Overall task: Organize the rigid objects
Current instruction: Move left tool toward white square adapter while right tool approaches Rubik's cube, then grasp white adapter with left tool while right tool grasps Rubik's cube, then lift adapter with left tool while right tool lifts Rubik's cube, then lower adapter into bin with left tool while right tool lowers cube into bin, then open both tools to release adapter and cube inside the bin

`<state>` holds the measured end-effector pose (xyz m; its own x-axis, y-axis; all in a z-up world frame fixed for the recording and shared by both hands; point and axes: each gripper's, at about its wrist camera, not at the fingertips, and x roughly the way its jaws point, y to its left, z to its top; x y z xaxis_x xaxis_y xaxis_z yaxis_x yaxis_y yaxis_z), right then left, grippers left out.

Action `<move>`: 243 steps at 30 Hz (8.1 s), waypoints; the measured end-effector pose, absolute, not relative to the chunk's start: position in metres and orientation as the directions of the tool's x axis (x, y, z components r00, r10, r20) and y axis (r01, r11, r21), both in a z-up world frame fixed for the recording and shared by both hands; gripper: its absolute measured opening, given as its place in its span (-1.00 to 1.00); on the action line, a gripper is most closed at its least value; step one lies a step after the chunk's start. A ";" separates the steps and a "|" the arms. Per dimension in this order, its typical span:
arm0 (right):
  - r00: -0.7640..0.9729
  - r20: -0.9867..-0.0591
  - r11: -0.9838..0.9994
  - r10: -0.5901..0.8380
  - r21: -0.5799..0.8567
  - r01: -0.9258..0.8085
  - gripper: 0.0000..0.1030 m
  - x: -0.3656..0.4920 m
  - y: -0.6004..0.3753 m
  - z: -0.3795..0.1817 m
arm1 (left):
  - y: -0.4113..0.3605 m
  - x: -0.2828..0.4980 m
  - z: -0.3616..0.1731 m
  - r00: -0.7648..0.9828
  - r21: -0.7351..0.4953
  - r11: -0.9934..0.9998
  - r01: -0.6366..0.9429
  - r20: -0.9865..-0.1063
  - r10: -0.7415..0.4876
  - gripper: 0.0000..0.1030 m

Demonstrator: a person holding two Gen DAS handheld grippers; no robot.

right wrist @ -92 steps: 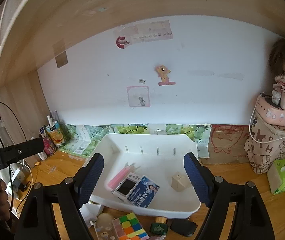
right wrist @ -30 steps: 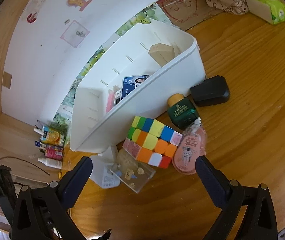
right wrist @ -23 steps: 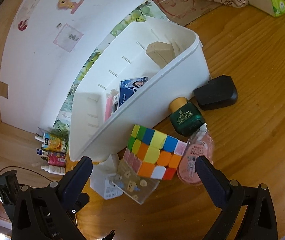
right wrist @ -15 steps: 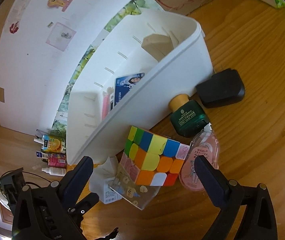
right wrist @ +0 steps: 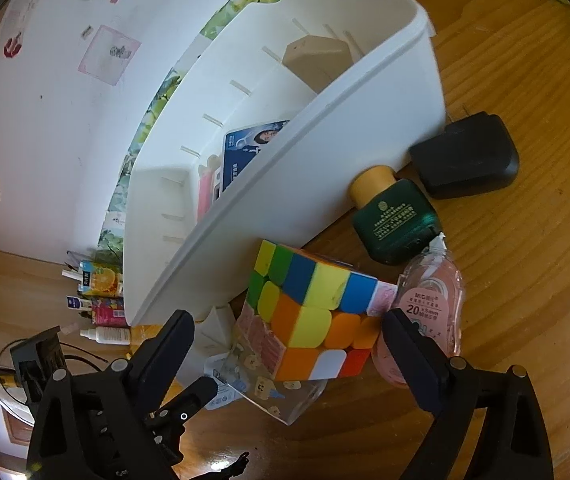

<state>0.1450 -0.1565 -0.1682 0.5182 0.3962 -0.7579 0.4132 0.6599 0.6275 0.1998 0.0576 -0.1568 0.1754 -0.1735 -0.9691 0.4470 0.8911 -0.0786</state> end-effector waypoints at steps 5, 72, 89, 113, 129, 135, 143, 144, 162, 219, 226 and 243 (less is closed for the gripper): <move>0.488 -0.788 0.706 0.376 0.585 0.399 0.87 0.156 -0.148 -0.168 | 0.057 0.201 -0.159 0.167 -0.101 0.886 0.453 -0.966 -0.196 0.69; 0.471 -0.830 0.782 0.300 0.496 0.376 -0.93 0.106 -0.138 -0.138 | 0.113 0.174 -0.132 0.261 -0.247 0.942 0.227 -0.917 -0.303 0.17; 0.484 -0.845 0.833 0.227 0.426 0.354 -0.87 0.077 -0.137 -0.124 | 0.136 0.145 -0.098 0.429 -0.322 0.929 0.180 -0.824 -0.369 0.17; 0.510 -0.850 0.946 0.132 0.261 0.190 0.49 0.133 -0.121 -0.133 | 0.143 0.131 -0.072 0.581 -0.314 0.935 0.162 -0.736 -0.348 0.17; 0.413 -0.906 0.960 0.091 0.189 0.204 0.19 0.160 -0.117 -0.162 | 0.146 0.126 -0.065 0.621 -0.291 0.945 0.149 -0.716 -0.319 0.17; 0.411 -0.907 0.965 0.091 0.182 0.190 0.17 0.155 -0.117 -0.161 | 0.152 0.120 -0.064 0.630 -0.291 0.947 0.138 -0.712 -0.311 0.17; 0.460 -0.882 0.971 0.101 0.187 0.147 0.13 0.139 -0.112 -0.144 | 0.156 0.112 -0.060 0.643 -0.304 0.943 0.135 -0.698 -0.316 0.17; 0.467 -0.879 0.973 0.099 0.185 0.141 0.12 0.137 -0.112 -0.141 | 0.156 0.111 -0.060 0.642 -0.305 0.942 0.138 -0.697 -0.320 0.17; 0.677 -0.735 0.994 0.048 0.100 0.039 0.12 0.126 -0.120 -0.046 | 0.131 0.116 -0.060 0.613 -0.324 0.924 0.205 -0.693 -0.379 0.17; 0.751 -0.656 0.988 0.068 0.150 0.042 0.44 0.230 -0.174 -0.069 | 0.041 0.259 -0.052 0.693 -0.143 0.975 0.169 -0.686 -0.221 0.51; 0.808 -0.588 0.990 0.046 0.135 0.043 0.56 0.198 -0.170 -0.035 | 0.050 0.233 -0.017 0.750 -0.163 0.967 0.195 -0.610 -0.255 0.61; 0.892 -0.450 0.984 -0.051 0.128 0.121 0.66 0.113 -0.160 0.018 | 0.075 0.162 0.021 0.786 -0.244 0.932 0.268 -0.504 -0.357 0.68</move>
<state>0.1125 -0.1598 0.0177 0.8917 -0.0507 -0.4498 0.1207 0.9844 0.1281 0.1619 0.0749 0.0206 0.7864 -0.3574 -0.5038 0.2675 0.9322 -0.2437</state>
